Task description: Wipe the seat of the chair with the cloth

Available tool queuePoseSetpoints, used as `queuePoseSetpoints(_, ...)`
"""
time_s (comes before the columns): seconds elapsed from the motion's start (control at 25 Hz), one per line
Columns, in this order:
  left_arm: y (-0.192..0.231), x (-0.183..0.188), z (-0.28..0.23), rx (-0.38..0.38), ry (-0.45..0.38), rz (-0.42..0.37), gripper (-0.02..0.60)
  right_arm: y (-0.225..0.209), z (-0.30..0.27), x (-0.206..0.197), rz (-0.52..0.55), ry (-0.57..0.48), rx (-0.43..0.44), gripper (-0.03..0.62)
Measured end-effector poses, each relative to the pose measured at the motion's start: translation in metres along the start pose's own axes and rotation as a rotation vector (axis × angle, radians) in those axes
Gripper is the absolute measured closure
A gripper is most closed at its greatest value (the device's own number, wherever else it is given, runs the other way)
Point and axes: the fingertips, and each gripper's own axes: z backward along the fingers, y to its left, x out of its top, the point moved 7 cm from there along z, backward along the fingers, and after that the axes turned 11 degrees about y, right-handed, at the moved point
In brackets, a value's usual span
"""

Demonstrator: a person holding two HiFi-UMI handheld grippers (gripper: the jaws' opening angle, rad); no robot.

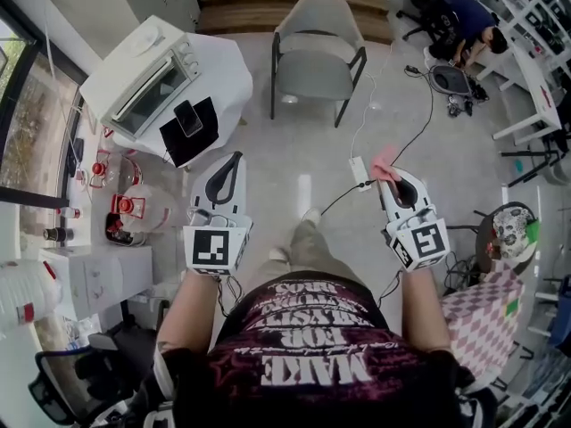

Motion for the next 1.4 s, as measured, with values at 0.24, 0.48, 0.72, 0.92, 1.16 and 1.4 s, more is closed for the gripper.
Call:
queuePoseSetpoints(0.24,0.001,-0.001,-0.029,-0.004,0.027,-0.009,0.577,-0.022,-0.02,-0.005,-0.021,0.001,0.0,0.562)
queuePoseSetpoints(0.48,-0.003,0.011,-0.08,-0.017,0.039,-0.017,0.576,-0.063,-0.038,-0.015,-0.057,0.004,-0.017,0.563)
queuePoseSetpoints(0.72,-0.004,0.029,-0.136,-0.02,0.039,-0.03,0.576,-0.111,-0.062,-0.014,-0.082,-0.006,-0.025,0.562)
queuePoseSetpoints(0.92,-0.005,0.047,-0.177,-0.001,0.037,-0.038,0.576,-0.15,-0.086,-0.011,-0.085,-0.015,-0.005,0.562)
queuePoseSetpoints(1.16,-0.01,0.065,-0.211,0.04,0.037,-0.049,0.575,-0.184,-0.11,-0.006,-0.081,-0.037,0.048,0.563)
queuePoseSetpoints(1.4,-0.02,0.074,-0.226,0.066,0.047,-0.057,0.576,-0.208,-0.123,-0.006,-0.081,-0.049,0.083,0.562)
